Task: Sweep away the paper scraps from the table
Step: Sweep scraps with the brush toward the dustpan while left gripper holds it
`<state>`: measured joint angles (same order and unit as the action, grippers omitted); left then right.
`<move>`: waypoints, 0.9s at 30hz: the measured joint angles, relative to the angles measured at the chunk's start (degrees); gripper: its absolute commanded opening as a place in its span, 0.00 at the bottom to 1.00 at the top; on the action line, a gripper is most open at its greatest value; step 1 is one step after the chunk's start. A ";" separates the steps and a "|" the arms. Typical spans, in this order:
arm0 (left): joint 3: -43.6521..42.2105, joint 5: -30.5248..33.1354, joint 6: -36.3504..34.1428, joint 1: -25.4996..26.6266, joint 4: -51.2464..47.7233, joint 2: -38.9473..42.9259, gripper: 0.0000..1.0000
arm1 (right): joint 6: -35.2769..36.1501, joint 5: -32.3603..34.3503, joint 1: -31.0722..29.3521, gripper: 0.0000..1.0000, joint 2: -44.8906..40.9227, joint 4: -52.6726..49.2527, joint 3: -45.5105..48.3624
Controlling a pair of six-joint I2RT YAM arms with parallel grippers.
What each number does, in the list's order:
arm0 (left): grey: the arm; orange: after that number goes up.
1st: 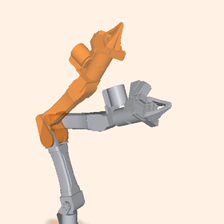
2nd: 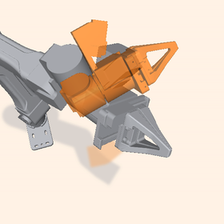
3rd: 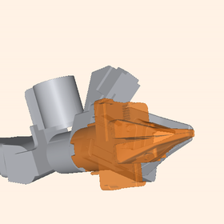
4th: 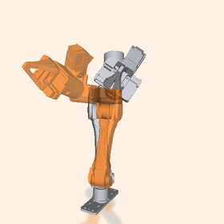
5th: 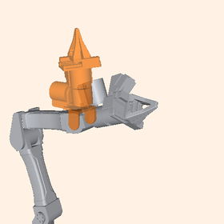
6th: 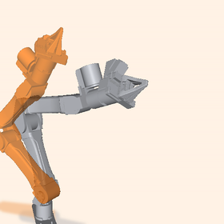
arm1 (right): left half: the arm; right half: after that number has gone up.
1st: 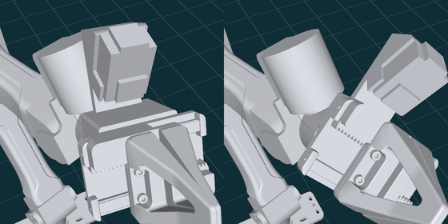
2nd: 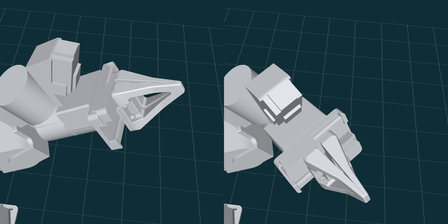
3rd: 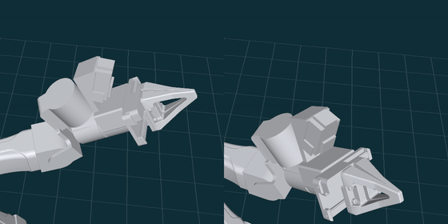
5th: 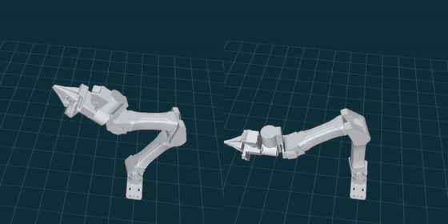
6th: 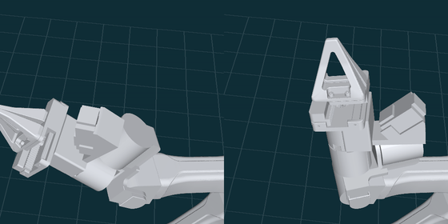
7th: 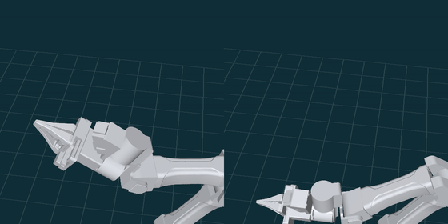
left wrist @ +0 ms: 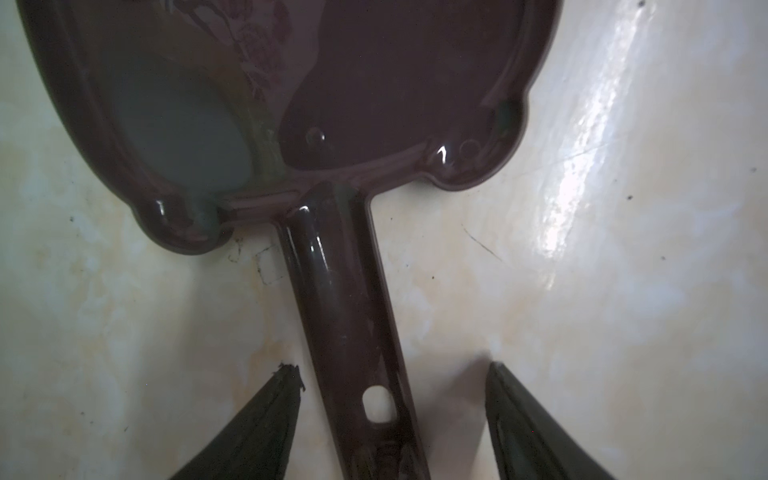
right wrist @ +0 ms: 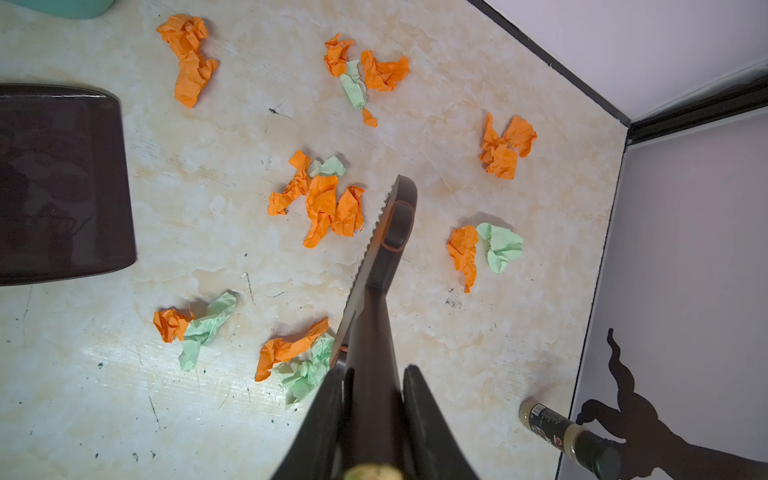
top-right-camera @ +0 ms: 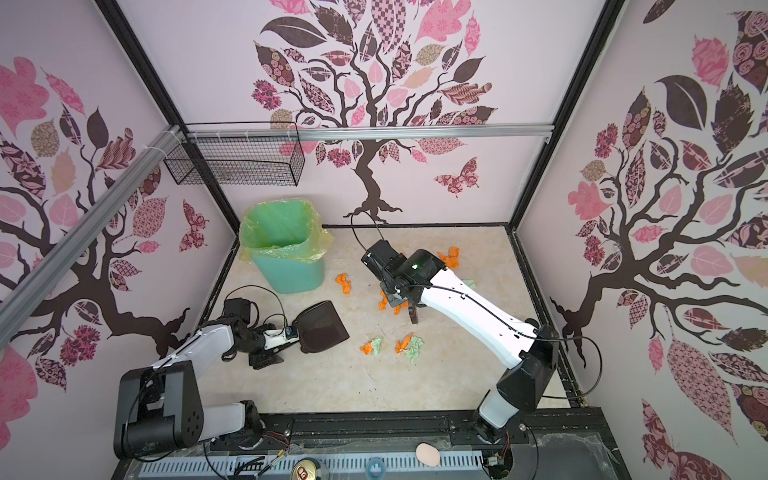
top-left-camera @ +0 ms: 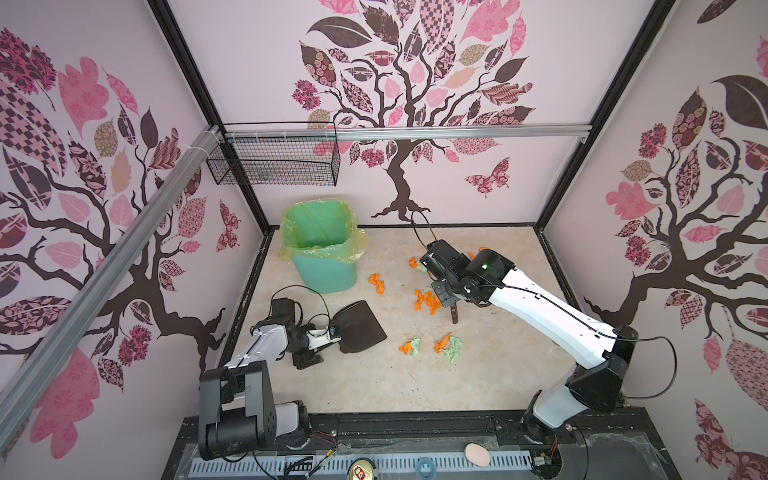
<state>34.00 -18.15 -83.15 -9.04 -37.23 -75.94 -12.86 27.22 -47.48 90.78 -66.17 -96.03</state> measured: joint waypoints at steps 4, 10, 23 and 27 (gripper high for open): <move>1.01 -0.98 0.66 0.00 0.66 -1.95 0.56 | -0.02 -0.26 0.00 0.03 -0.55 0.46 1.01; 1.25 -1.51 0.33 0.02 1.57 -2.71 0.35 | -0.15 -0.50 0.00 0.03 -1.18 1.51 3.56; 2.69 0.13 -1.33 -0.04 -4.96 1.36 0.24 | 1.25 0.55 0.13 0.02 -1.22 1.38 3.28; 6.86 1.31 -2.60 -0.04 -11.06 4.83 0.24 | 5.40 2.78 1.81 0.01 1.51 -0.26 -2.40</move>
<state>40.86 -16.84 -85.76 -9.08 -48.29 -71.11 -7.46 30.00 -45.67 92.29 -66.43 -98.43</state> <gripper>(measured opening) 0.291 0.252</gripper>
